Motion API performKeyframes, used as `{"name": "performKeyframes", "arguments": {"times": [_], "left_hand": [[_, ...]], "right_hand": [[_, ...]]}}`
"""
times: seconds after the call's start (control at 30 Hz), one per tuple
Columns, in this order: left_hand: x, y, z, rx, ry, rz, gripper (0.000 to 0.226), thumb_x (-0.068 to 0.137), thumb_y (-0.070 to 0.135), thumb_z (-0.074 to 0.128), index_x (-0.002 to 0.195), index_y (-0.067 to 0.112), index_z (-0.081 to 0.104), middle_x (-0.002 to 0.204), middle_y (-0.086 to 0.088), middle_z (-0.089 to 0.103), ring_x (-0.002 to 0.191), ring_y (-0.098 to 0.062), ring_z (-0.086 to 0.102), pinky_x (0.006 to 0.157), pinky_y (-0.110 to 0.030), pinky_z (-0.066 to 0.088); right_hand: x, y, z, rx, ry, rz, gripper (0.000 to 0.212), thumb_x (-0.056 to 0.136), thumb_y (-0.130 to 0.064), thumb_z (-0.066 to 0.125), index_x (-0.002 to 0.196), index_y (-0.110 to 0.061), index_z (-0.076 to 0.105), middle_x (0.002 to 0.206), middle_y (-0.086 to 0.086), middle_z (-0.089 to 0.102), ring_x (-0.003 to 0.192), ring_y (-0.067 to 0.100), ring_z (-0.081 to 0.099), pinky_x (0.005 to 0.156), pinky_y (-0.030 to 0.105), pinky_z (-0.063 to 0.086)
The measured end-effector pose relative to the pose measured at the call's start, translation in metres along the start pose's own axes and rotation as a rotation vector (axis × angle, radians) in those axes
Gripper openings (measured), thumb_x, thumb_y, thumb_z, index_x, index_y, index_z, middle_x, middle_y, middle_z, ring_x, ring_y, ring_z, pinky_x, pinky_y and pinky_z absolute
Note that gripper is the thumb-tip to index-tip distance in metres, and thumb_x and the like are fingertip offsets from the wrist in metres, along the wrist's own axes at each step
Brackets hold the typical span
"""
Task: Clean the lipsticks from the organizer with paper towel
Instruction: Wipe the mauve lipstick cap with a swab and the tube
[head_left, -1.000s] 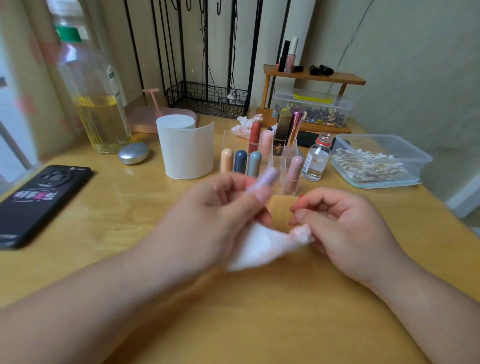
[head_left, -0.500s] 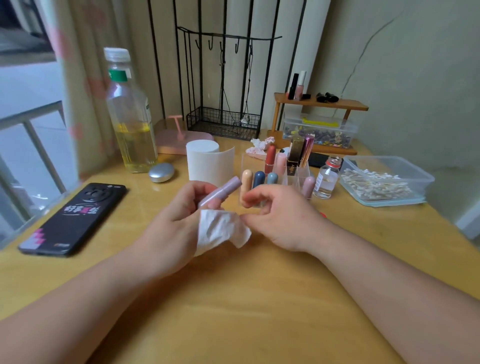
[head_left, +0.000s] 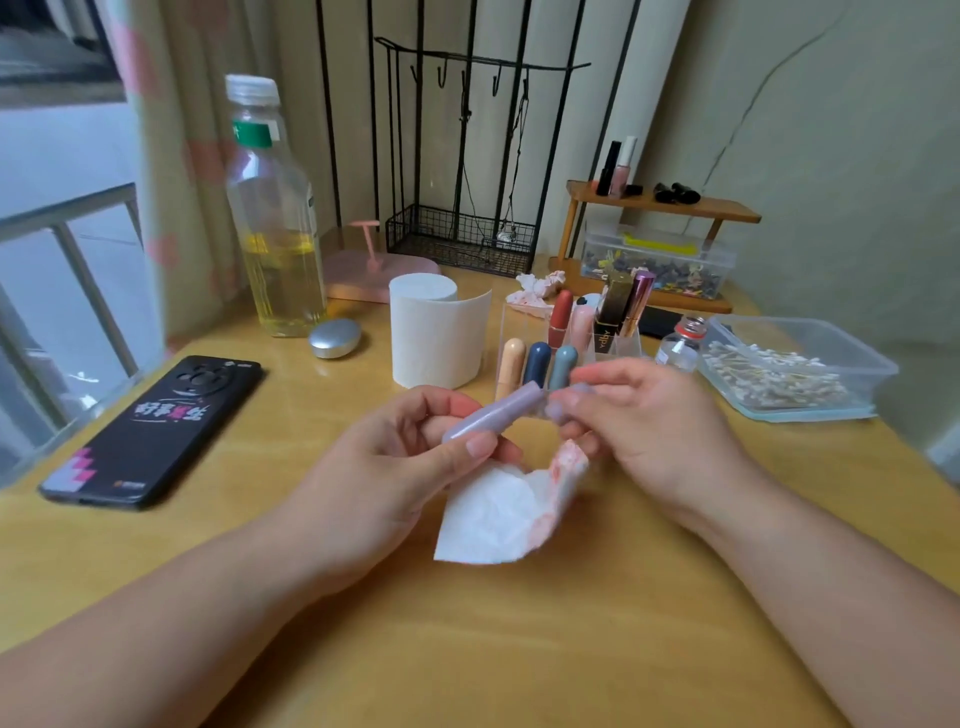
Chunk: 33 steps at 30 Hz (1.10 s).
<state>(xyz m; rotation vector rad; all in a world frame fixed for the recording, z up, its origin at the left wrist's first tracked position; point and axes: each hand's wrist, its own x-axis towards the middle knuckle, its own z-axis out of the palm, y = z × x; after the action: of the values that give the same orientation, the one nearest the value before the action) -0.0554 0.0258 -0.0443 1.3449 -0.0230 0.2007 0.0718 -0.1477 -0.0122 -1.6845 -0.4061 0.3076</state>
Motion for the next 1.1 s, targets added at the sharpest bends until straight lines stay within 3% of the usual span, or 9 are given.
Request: {"name": "performKeyframes", "arguments": {"times": [0.13, 0.27, 0.43, 0.5, 0.6, 0.77, 0.87, 1.0, 1.1], "left_hand": [[0.006, -0.002, 0.017, 0.004, 0.038, -0.021, 0.024, 0.08, 0.015, 0.077, 0.102, 0.009, 0.069, 0.101, -0.019, 0.074, 0.1, -0.024, 0.069, 0.09, -0.027, 0.051], [0.02, 0.001, 0.039, -0.048, 0.078, -0.058, 0.019, 0.08, 0.021, 0.077, 0.096, 0.01, 0.075, 0.089, -0.015, 0.071, 0.091, -0.018, 0.062, 0.091, -0.033, 0.042], [0.036, -0.005, 0.057, -0.013, 0.066, -0.127, 0.032, 0.082, 0.042, 0.072, 0.079, 0.01, 0.072, 0.088, -0.012, 0.064, 0.097, -0.021, 0.054, 0.106, -0.052, 0.033], [0.037, -0.012, 0.061, 0.005, 0.071, -0.109, 0.028, 0.082, 0.039, 0.076, 0.076, 0.012, 0.072, 0.085, -0.01, 0.063, 0.094, -0.016, 0.056, 0.1, -0.043, 0.036], [0.038, -0.017, 0.063, 0.081, 0.048, -0.056, 0.022, 0.081, 0.035, 0.074, 0.082, 0.013, 0.074, 0.08, -0.01, 0.066, 0.088, -0.011, 0.058, 0.09, -0.031, 0.034], [0.029, -0.016, 0.055, 0.229, -0.012, -0.032, 0.028, 0.083, 0.038, 0.07, 0.092, 0.012, 0.075, 0.084, -0.011, 0.072, 0.087, -0.022, 0.061, 0.092, -0.039, 0.041], [0.02, -0.013, 0.052, 0.356, -0.071, -0.041, 0.028, 0.084, 0.041, 0.067, 0.09, 0.015, 0.075, 0.088, -0.008, 0.075, 0.088, -0.025, 0.067, 0.088, -0.038, 0.046], [0.015, -0.01, 0.051, 0.429, -0.102, -0.011, 0.029, 0.085, 0.044, 0.068, 0.094, 0.018, 0.075, 0.088, -0.013, 0.073, 0.088, -0.037, 0.065, 0.085, -0.05, 0.05], [0.015, -0.012, 0.051, 0.439, -0.087, 0.025, 0.033, 0.082, 0.049, 0.069, 0.095, 0.02, 0.075, 0.087, -0.019, 0.069, 0.075, -0.021, 0.058, 0.076, -0.043, 0.046]], "right_hand": [[-0.016, -0.009, -0.044, 0.391, -0.073, 0.037, 0.028, 0.081, -0.002, 0.062, 0.109, 0.002, 0.061, 0.089, 0.017, 0.074, 0.07, 0.017, 0.067, 0.057, 0.022, 0.054], [-0.02, -0.002, -0.06, 0.476, -0.151, 0.038, 0.038, 0.076, -0.002, 0.062, 0.113, 0.003, 0.06, 0.089, 0.017, 0.069, 0.069, 0.016, 0.064, 0.056, 0.021, 0.051], [-0.021, 0.004, -0.058, 0.624, -0.118, 0.033, 0.027, 0.077, -0.006, 0.063, 0.103, -0.001, 0.058, 0.086, 0.014, 0.068, 0.067, 0.016, 0.062, 0.056, 0.022, 0.052], [-0.021, 0.008, -0.057, 0.654, -0.09, 0.028, 0.024, 0.076, -0.008, 0.065, 0.099, -0.001, 0.061, 0.086, 0.015, 0.066, 0.065, 0.015, 0.063, 0.056, 0.021, 0.052], [-0.024, 0.013, -0.056, 0.588, -0.032, -0.024, 0.028, 0.072, -0.01, 0.07, 0.097, 0.001, 0.063, 0.082, 0.019, 0.067, 0.063, 0.017, 0.063, 0.058, 0.023, 0.053], [-0.034, 0.017, -0.052, 0.349, 0.0, -0.14, 0.035, 0.069, -0.022, 0.077, 0.098, -0.004, 0.07, 0.083, 0.018, 0.074, 0.068, 0.022, 0.068, 0.065, 0.026, 0.054], [-0.039, 0.018, -0.045, 0.311, -0.071, -0.187, 0.027, 0.082, -0.014, 0.075, 0.106, -0.004, 0.068, 0.093, 0.017, 0.075, 0.07, 0.022, 0.067, 0.067, 0.027, 0.055], [-0.046, 0.014, -0.042, 0.252, -0.132, -0.246, 0.025, 0.088, -0.008, 0.067, 0.112, -0.001, 0.065, 0.099, 0.014, 0.076, 0.071, 0.021, 0.067, 0.067, 0.027, 0.056], [-0.05, 0.011, -0.04, 0.212, -0.126, -0.239, 0.029, 0.079, -0.009, 0.068, 0.107, -0.001, 0.067, 0.093, 0.016, 0.076, 0.066, 0.018, 0.066, 0.063, 0.025, 0.057]]}}
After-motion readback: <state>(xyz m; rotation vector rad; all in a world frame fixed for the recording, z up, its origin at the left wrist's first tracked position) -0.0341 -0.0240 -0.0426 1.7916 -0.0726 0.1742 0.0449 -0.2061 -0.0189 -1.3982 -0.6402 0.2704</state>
